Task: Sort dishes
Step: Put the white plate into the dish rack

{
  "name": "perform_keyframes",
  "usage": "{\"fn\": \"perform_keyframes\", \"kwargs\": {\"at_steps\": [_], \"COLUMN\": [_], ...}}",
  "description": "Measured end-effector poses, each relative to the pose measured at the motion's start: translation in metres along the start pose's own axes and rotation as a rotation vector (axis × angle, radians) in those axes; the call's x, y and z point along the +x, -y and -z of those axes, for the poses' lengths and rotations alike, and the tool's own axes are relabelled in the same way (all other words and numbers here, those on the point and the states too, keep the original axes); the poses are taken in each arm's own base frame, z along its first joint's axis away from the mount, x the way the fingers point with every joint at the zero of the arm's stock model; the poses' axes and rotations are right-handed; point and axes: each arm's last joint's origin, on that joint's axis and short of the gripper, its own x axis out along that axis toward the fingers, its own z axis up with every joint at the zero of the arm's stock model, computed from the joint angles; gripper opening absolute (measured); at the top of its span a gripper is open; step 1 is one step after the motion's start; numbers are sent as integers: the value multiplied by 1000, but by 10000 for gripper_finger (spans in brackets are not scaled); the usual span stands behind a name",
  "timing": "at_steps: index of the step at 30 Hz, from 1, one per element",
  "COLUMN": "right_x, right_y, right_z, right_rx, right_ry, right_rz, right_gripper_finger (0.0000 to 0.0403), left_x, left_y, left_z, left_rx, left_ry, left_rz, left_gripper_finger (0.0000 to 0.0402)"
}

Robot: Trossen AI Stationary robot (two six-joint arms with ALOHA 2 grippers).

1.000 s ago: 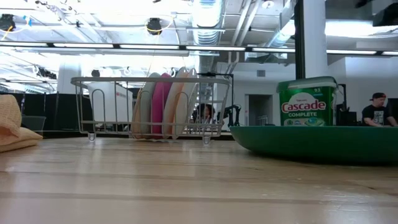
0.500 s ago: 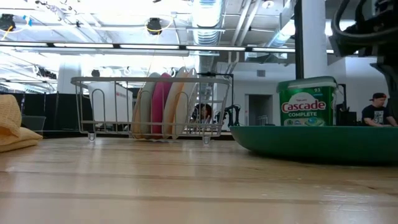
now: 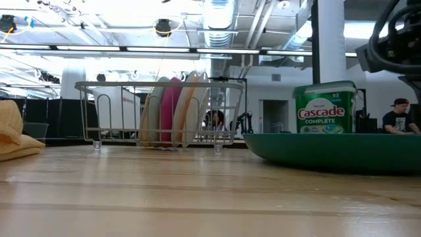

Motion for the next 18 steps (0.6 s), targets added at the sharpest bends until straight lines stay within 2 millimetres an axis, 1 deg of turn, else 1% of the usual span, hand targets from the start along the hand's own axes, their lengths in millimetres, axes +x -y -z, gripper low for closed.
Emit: {"fn": "perform_keyframes", "kwargs": {"at_steps": [10, 14, 18], "right_x": [-2, -3, -9], "right_y": [-3, -5, -8], "right_z": [8, 10, 9], "right_rx": [-37, -39, -42], "right_ry": [-3, -31, -18], "right_rz": [20, -15, -40], "right_gripper_finger": [0, 0, 0], "left_x": [0, 1, 1], "left_y": [-1, -1, -1], "left_z": [1, 2, 2], "left_rx": [20, 18, 10], "left_ry": [-9, -22, -21], "left_rz": [-5, -7, -7], "left_gripper_finger": [134, 134, 134]}}
